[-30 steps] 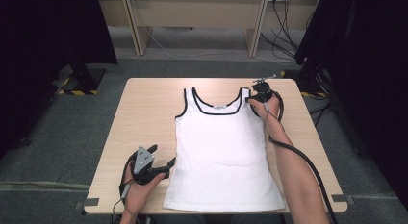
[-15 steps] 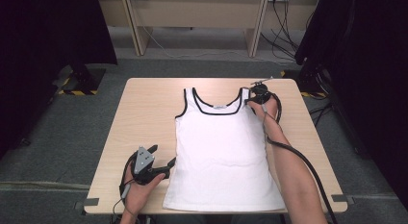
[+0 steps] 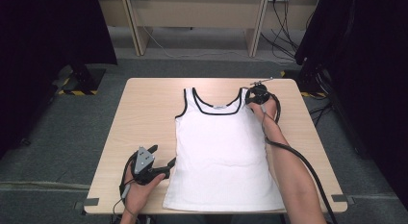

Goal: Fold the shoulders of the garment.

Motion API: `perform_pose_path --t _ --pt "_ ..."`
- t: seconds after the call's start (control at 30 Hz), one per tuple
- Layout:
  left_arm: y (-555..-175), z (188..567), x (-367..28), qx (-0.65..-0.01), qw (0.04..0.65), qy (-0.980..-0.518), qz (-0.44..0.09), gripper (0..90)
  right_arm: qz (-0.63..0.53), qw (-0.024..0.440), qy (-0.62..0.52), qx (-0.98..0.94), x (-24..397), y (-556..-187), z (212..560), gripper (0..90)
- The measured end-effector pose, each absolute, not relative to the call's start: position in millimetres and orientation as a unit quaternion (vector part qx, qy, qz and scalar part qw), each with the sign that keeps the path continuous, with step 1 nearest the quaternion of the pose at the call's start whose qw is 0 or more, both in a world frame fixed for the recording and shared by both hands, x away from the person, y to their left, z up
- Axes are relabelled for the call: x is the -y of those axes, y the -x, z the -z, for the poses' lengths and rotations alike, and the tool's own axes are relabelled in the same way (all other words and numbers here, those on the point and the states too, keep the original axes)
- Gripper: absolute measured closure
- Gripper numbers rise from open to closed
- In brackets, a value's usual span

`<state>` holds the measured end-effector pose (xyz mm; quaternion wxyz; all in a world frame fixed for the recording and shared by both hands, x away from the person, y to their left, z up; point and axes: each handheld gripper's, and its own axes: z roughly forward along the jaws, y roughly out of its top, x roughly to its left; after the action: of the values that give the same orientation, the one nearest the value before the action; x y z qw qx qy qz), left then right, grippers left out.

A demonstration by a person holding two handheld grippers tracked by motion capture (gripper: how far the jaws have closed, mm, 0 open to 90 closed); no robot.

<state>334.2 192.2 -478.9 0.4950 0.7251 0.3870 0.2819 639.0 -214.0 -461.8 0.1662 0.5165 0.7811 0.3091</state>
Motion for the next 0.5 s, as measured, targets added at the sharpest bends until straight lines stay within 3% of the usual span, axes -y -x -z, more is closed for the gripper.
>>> perform_pose_path --t 0.5 --pt "-334.2 478.9 -191.4 -0.387 0.492 -0.727 -0.283 16.5 -0.344 0.173 -0.5 -0.776 212.3 -630.3 445.6 85.6"
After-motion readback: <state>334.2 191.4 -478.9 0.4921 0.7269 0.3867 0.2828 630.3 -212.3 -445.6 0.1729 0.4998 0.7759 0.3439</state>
